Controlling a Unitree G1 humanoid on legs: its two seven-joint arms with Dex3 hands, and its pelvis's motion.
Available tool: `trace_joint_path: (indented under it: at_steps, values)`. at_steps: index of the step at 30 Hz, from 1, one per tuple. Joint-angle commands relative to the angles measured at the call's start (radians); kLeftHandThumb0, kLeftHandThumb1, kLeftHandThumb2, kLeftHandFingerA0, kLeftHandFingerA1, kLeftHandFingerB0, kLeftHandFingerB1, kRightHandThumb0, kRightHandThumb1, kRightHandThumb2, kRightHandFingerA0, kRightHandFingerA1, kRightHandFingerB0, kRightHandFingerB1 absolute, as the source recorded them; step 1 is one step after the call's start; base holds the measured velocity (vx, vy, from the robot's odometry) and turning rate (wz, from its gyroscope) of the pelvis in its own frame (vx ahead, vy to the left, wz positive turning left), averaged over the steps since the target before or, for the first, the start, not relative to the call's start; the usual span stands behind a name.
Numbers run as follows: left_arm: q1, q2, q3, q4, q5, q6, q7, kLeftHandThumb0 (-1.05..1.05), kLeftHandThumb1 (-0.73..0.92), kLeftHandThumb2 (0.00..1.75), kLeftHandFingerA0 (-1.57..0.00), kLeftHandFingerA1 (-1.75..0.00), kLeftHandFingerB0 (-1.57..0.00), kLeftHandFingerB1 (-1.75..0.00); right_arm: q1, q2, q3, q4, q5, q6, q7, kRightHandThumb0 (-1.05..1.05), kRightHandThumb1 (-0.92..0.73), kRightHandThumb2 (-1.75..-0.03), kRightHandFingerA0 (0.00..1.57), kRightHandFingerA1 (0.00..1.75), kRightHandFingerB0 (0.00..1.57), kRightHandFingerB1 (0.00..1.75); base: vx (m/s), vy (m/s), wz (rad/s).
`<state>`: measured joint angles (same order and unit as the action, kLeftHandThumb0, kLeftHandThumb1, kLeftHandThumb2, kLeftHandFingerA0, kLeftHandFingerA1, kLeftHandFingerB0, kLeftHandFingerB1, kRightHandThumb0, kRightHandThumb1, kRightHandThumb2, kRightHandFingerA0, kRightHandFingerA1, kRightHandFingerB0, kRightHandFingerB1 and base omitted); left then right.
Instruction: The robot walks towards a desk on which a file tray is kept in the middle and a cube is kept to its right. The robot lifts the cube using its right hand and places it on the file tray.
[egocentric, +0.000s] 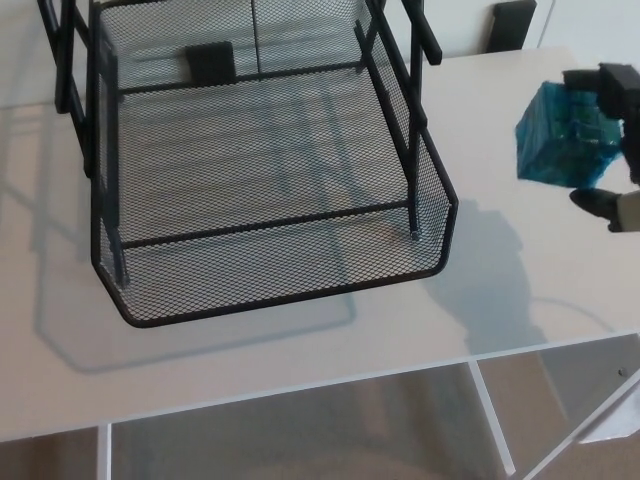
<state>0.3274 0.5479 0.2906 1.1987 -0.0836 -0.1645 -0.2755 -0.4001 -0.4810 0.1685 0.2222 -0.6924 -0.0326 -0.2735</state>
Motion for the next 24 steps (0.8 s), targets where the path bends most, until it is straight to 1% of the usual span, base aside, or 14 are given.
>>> trace_joint_path:
  at_steps: [1,2,3,4,6,7,8,10,16,17,21,22,23,24]
  values:
    - [-0.014,0.018,-0.001,0.02,0.007,-0.025,0.014,-0.67,0.67,1.02,-0.44,-0.63,-0.29,-0.52,-0.084,-0.031,-0.073,-0.092,0.047,-0.003,0.046,-0.27,-0.65,-0.77,0.97,1.44,0.87,0.8,0.0,0.0,0.0]
    - [-0.009,0.018,-0.003,0.014,0.009,-0.029,0.014,-0.68,0.67,1.02,-0.44,-0.63,-0.28,-0.52,-0.103,-0.025,-0.089,-0.119,0.057,0.009,0.056,-0.25,-0.66,-0.79,0.95,1.5,0.86,0.99,0.0,0.0,0.0]
    - [-0.006,0.018,-0.005,0.011,0.01,-0.032,0.013,-0.68,0.67,1.02,-0.44,-0.63,-0.28,-0.52,-0.114,-0.017,-0.101,-0.132,0.067,0.014,0.06,-0.25,-0.66,-0.79,0.95,1.5,0.86,0.99,0.0,0.0,0.0]
    - [-0.006,0.018,-0.003,0.009,0.008,-0.023,0.017,-0.65,0.83,0.65,-0.5,-0.57,-0.35,-0.4,-0.132,-0.012,-0.112,-0.152,0.073,0.024,0.071,-0.24,-0.65,-0.89,0.96,1.55,0.86,1.07,0.0,0.0,0.0]
    - [-0.012,0.018,-0.003,0.016,0.007,-0.022,0.018,-0.65,0.83,0.65,-0.5,-0.57,-0.35,-0.4,-0.16,0.002,-0.131,-0.167,0.097,0.026,0.086,-0.23,-0.61,-0.98,0.96,1.58,0.86,1.11,0.0,0.0,0.0]
    - [-0.009,0.025,-0.006,0.004,0.009,-0.024,0.006,-0.67,0.66,1.01,-0.44,-0.63,-0.29,-0.53,-0.225,0.012,-0.142,-0.177,0.136,-0.035,0.077,-0.21,-0.6,-0.94,0.99,1.63,0.9,1.05,0.0,0.0,0.0]
    - [-0.01,0.027,-0.006,0.005,0.009,-0.025,0.004,-0.66,0.84,0.65,-0.49,-0.55,-0.33,-0.41,-0.247,0.024,-0.138,-0.191,0.131,-0.03,0.078,-0.27,-0.61,-0.93,1.01,1.62,0.9,1.04,0.0,0.0,0.0]
    - [-0.02,0.029,-0.019,0.015,0.021,-0.026,0.015,-0.66,0.84,0.65,-0.48,-0.54,-0.33,-0.4,-0.276,0.048,-0.113,-0.247,0.112,0.013,0.118,-0.27,-0.67,-0.85,0.95,1.61,0.87,1.03,0.0,0.0,0.0]
    - [-0.029,0.014,-0.029,0.01,0.017,-0.031,0.017,-0.66,0.84,0.65,-0.47,-0.54,-0.32,-0.4,-0.364,0.12,-0.046,-0.308,0.092,0.069,0.196,-0.24,-0.59,-0.94,0.98,1.59,0.89,1.01,0.0,0.0,0.0]
    - [-0.025,0.015,-0.03,0.005,0.016,-0.035,0.011,-0.69,0.85,0.64,-0.48,-0.55,-0.33,-0.41,-0.394,0.156,0.005,-0.329,0.084,0.107,0.255,-0.29,-0.65,-0.69,0.92,1.67,0.89,0.77,0.0,0.0,0.0]
    - [-0.024,0.013,-0.043,-0.004,0.023,-0.038,0.013,-0.67,0.85,0.65,-0.49,-0.53,-0.34,-0.4,-0.421,0.172,0.095,-0.333,0.074,0.126,0.377,-0.26,-0.64,-0.74,0.92,1.64,0.89,0.79,0.0,0.0,0.0]
    - [-0.028,0.012,-0.043,0.004,0.023,-0.038,0.016,-0.68,0.84,0.65,-0.49,-0.53,-0.35,-0.4,-0.438,0.175,0.139,-0.338,0.077,0.174,0.476,-0.28,-0.63,-0.73,0.9,1.65,0.88,0.76,0.0,0.0,0.0]
    - [-0.04,0.009,-0.046,0.016,0.025,-0.028,0.022,-0.66,0.85,0.65,-0.48,-0.53,-0.33,-0.4,-0.479,0.162,0.214,-0.323,0.072,0.226,0.646,-0.28,-0.63,-0.64,0.84,1.62,0.88,0.7,0.0,0.0,0.0]
    - [-0.045,0.009,-0.049,0.023,0.028,-0.024,0.028,-0.67,0.66,1.01,-0.44,-0.63,-0.3,-0.53,-0.487,0.162,0.25,-0.301,0.067,0.214,0.685,-0.27,-0.62,-0.59,0.83,1.58,0.9,0.77,0.0,0.0,0.0]
